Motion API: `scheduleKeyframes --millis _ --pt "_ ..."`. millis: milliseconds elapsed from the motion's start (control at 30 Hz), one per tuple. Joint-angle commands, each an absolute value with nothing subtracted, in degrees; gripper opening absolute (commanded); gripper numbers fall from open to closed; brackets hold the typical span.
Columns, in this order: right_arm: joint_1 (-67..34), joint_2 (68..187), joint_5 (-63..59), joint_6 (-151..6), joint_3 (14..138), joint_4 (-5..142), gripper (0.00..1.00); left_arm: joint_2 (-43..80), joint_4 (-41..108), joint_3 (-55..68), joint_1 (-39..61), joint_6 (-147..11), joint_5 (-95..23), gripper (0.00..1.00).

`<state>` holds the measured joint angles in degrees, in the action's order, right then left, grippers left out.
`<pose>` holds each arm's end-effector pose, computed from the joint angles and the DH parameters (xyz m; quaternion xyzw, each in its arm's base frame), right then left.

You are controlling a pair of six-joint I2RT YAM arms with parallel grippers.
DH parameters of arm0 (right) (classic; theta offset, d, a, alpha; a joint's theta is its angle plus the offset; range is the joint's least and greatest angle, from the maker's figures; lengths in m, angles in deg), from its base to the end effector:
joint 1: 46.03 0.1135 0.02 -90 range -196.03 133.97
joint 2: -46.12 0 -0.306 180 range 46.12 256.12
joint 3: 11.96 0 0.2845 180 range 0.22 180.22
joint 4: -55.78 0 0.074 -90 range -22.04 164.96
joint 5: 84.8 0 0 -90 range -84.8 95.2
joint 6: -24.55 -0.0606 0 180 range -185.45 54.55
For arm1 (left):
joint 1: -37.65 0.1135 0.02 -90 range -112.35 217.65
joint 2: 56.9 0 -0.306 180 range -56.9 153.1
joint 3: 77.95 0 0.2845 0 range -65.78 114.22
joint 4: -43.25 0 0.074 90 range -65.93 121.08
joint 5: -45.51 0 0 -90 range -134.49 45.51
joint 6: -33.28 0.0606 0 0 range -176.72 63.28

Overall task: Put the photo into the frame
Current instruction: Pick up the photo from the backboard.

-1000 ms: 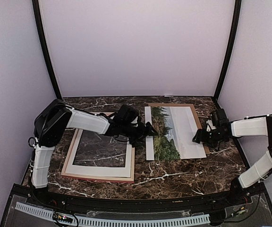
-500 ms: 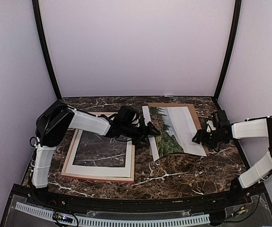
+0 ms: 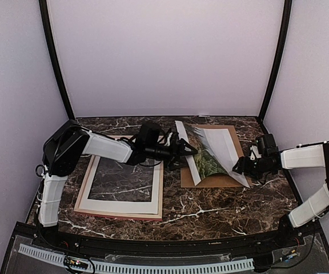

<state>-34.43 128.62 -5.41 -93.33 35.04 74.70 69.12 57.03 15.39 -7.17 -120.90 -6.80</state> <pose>0.2812 0.0691 0.1430 0.1063 0.9426 0.1856 0.2566 0.3674 -0.4173 0.1679 0.0557 0.7906 -0.6006 0.1056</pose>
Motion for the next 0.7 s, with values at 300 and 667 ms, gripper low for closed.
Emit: scheduleKeyframes --millis 300,667 --pt "-34.26 130.03 -7.37 -93.4 33.15 78.13 0.66 68.0 68.71 12.17 -5.86 -118.53 -3.19 0.91" --pt "-34.26 130.21 -7.7 -93.66 32.5 77.47 0.66 68.08 72.81 11.86 -5.77 -118.25 -2.57 0.88"
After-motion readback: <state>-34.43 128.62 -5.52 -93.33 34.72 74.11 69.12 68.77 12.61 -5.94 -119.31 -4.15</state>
